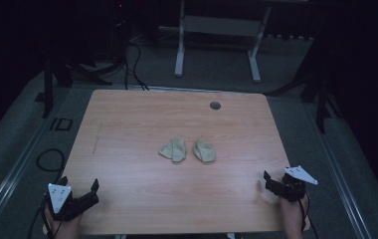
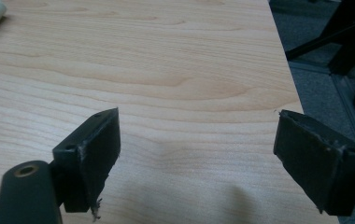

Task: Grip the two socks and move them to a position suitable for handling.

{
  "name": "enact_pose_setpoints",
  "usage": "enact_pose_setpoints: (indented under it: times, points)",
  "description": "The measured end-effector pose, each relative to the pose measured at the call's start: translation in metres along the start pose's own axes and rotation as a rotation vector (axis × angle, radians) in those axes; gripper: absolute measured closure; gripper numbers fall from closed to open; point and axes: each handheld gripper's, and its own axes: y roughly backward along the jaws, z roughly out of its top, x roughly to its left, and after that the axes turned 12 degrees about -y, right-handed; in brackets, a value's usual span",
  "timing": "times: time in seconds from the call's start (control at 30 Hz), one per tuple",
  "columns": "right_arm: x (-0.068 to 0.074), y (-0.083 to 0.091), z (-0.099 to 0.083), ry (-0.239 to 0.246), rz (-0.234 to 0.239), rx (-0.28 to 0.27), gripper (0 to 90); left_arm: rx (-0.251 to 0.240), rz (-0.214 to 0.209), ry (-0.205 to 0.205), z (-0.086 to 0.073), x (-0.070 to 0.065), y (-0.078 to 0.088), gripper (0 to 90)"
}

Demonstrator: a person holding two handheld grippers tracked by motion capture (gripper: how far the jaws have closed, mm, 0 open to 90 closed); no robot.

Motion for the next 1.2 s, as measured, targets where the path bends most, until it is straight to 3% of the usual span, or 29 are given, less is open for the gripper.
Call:
enact_pose_setpoints:
  times: [0.1, 0.17, 0.37, 0.4, 0.47, 0.57, 0.7, 0.77, 0.83, 0.87, 0.9, 0.93, 1.0, 1.1, 1.2]
  points:
    - [0.000, 0.001, 0.001, -0.002, 0.010, 0.004, 14.9, -0.012, 0.000, 0.009, 0.001, -0.001, 0.000, 1.6]
    - [0.001, 0.001, 0.003, -0.002, 0.028, 0.036, 15.3, -0.018, 0.003, 0.013, 0.002, -0.002, -0.001, 1.6]
    - [0.007, 0.000, 0.006, 0.016, 0.046, 0.065, 15.3, -0.025, 0.001, -0.006, 0.002, -0.003, 0.000, 1.6]
    - [0.012, -0.003, 0.010, 0.014, 0.107, 0.097, 15.1, -0.022, 0.005, -0.007, 0.002, -0.003, 0.001, 1.6]
    - [0.017, -0.006, 0.013, 0.025, 0.122, 0.109, 14.8, -0.014, 0.022, -0.015, 0.002, -0.003, 0.001, 1.6]
    - [0.023, -0.011, 0.016, 0.047, 0.130, 0.144, 13.8, -0.012, 0.011, -0.008, 0.002, -0.003, 0.000, 1.6]
    - [0.037, -0.026, 0.023, 0.063, 0.181, 0.211, 13.7, -0.012, -0.030, 0.024, 0.003, -0.005, 0.001, 4.3]
    - [0.043, -0.030, 0.026, 0.037, 0.226, 0.223, 13.1, -0.057, -0.060, 0.048, 0.005, -0.005, 0.002, 4.3]
    - [0.049, -0.033, 0.030, 0.014, 0.270, 0.220, 13.1, -0.057, -0.060, 0.045, 0.006, -0.005, 0.002, 4.4]
    - [0.053, -0.034, 0.033, 0.015, 0.284, 0.212, 13.0, -0.043, -0.054, 0.038, 0.006, -0.006, 0.002, 4.4]
    - [0.058, -0.034, 0.035, 0.021, 0.292, 0.204, 13.0, -0.025, -0.098, 0.053, 0.006, -0.007, 0.001, 4.4]
    - [0.058, -0.034, 0.035, 0.021, 0.292, 0.204, 13.0, -0.025, -0.098, 0.053, 0.006, -0.007, 0.001, 4.4]
    - [0.070, -0.037, 0.042, 0.041, 0.319, 0.199, 13.1, 0.000, -0.116, 0.011, 0.006, -0.012, 0.000, 4.3]
    - [0.076, -0.039, 0.045, 0.054, 0.328, 0.204, 13.1, 0.017, -0.146, 0.010, 0.007, -0.015, -0.001, 4.3]
    - [0.090, -0.045, 0.049, 0.088, 0.345, 0.216, 13.2, 0.064, -0.188, -0.009, 0.007, -0.020, -0.004, 4.4]
